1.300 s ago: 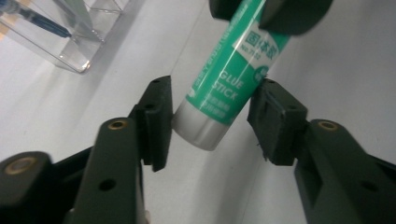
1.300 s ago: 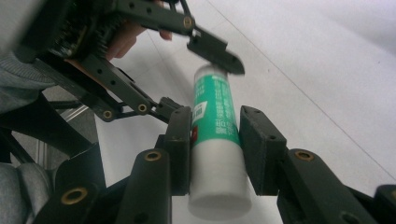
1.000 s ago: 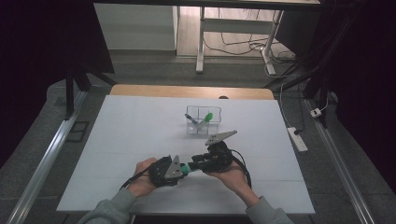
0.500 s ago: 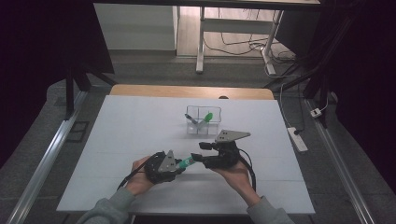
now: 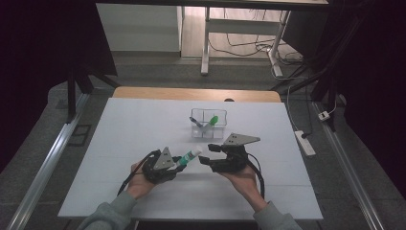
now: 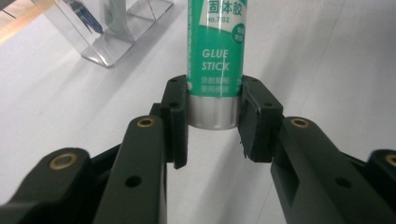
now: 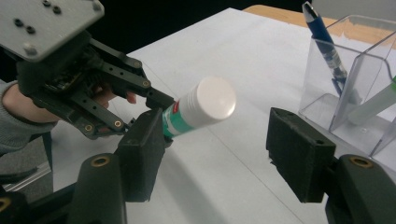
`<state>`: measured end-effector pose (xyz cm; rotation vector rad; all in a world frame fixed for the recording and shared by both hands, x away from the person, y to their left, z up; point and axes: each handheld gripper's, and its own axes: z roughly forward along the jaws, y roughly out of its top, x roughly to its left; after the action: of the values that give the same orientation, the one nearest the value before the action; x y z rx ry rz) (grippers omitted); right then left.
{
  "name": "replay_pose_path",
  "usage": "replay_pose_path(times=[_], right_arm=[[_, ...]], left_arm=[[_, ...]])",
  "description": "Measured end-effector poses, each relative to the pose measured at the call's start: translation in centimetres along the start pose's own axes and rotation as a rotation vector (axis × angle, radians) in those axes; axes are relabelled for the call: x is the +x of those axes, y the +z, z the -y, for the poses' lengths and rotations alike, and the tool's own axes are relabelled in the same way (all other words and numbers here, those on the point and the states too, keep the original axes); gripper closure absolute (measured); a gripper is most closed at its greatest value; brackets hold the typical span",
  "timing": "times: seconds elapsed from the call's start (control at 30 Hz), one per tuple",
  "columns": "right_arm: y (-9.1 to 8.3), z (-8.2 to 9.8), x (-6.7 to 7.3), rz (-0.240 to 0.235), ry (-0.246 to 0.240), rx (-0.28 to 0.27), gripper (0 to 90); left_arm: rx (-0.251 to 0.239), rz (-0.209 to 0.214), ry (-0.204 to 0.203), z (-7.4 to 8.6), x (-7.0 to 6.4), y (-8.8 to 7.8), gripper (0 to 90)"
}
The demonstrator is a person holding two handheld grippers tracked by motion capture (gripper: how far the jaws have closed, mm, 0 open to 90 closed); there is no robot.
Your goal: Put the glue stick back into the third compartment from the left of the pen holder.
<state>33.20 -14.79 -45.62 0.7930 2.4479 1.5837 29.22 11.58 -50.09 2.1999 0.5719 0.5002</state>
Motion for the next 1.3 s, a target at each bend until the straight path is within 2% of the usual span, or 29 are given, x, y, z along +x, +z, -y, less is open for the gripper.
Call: replay_pose_path(times=[0.23, 0.37, 0.57, 0.67, 0.7, 0.9, 1.0, 1.1, 1.3], right_arm=[[0.7, 0.4, 0.1, -0.017, 0.02, 0.003, 36.6], [1.0, 0.4, 0.4, -0.02, 0.018, 0.0, 37.8], [0.8, 0.4, 0.6, -0.038, 0.006, -0.029, 56.2], [0.5, 0.4, 0.3, -0.088, 0.05, -0.065, 61.4], [0.4, 0.4, 0.3, -0.106, 0.063, -0.072, 62.0], [0.3, 0.2, 0.8, -0.108, 0.035, -0.074, 64.7], [-0.2, 0.0, 0.8, -0.066, 0.002, -0.076, 64.8], [-0.8, -0.1, 0.4, -0.045, 0.009, -0.092, 64.8], [-2.0, -0.4, -0.3, 0.011, 0.007, -0.112, 64.8]], left_arm=[[-0.035, 0.02, 0.001, -0.4, -0.6, 0.0, 65.2], [-0.028, 0.04, 0.013, -0.5, -1.0, 0.3, 65.2], [-0.01, 0.056, 0.028, -0.6, -1.4, 0.8, 65.0], [-0.012, 0.061, 0.028, -0.7, -1.4, 0.8, 64.8], [-0.011, 0.062, 0.025, -0.7, -1.4, 0.8, 64.7], [-0.03, 0.049, -0.02, -0.5, -1.1, 0.7, 60.5], [-0.035, 0.046, -0.062, -0.2, -0.6, 0.4, 52.2], [-0.049, 0.048, -0.096, 0.0, -0.1, -0.1, 49.0], [-0.034, 0.036, -0.124, 1.0, 0.5, -1.4, 43.0]])
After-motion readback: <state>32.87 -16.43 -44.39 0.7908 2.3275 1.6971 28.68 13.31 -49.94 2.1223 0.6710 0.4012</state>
